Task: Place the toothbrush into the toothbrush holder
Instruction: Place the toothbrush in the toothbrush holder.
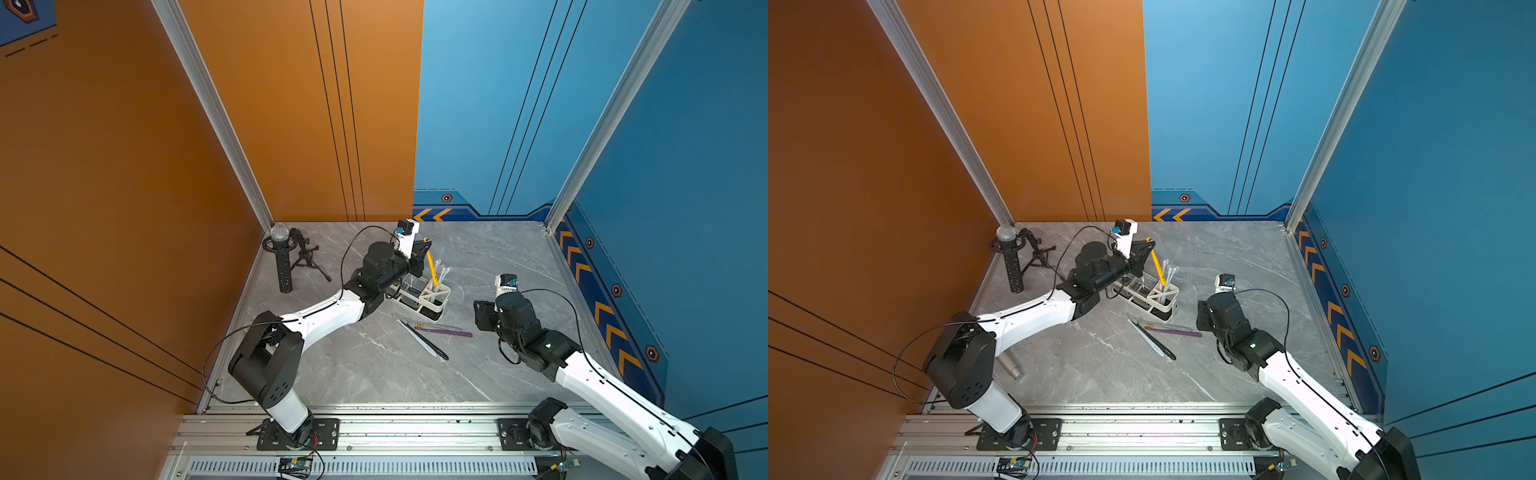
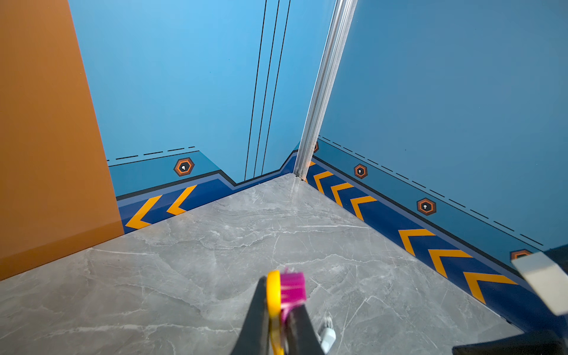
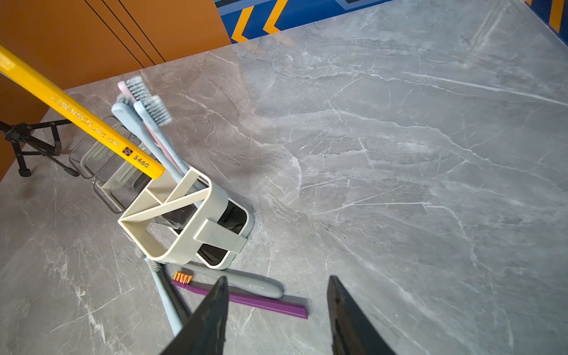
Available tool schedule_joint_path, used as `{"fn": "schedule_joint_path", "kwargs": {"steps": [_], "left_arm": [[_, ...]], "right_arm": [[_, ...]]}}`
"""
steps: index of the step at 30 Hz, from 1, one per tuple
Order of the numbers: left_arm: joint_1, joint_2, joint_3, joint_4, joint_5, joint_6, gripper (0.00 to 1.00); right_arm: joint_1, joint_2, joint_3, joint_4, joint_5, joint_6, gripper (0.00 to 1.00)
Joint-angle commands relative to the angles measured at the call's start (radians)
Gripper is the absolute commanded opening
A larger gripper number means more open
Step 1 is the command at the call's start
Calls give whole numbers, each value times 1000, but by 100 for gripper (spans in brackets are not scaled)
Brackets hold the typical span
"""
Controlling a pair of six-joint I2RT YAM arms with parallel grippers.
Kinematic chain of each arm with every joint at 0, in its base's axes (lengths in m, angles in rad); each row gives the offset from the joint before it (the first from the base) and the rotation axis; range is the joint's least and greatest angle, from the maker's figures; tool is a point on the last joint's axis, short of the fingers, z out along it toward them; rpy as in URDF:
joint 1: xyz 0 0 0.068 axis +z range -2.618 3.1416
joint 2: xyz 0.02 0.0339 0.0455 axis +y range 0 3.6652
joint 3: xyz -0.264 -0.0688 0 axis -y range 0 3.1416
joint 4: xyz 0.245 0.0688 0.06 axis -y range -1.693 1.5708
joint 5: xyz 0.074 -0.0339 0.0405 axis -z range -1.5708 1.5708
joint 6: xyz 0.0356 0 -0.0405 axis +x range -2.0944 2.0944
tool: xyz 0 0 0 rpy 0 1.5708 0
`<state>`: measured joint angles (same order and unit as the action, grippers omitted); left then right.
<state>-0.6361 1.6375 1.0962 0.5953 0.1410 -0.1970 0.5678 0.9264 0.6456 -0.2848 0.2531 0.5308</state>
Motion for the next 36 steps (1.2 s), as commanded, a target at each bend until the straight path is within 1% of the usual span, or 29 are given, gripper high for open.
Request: {"fn": "schedule_joint_path", "kwargs": {"steps": [1,7,26,29,36], "left_arm": [[-3,22,2,19,-11,39,0],[1,33,-12,19,-13,81,0],[0,78,-50,19,39,206,0],[-10,89,-54,20,41,242,0],[-15,107,-59,20,33,275,0]], "right_arm": [[-8,15,-5,14,-24,-17,52],[-11,35,2,29,-39,-20,52],[-15,103,13,70,-66,-23,52],[-16,109,13,72,-70,-23,51],[-17,115,14,75,-72,-22,51]]}}
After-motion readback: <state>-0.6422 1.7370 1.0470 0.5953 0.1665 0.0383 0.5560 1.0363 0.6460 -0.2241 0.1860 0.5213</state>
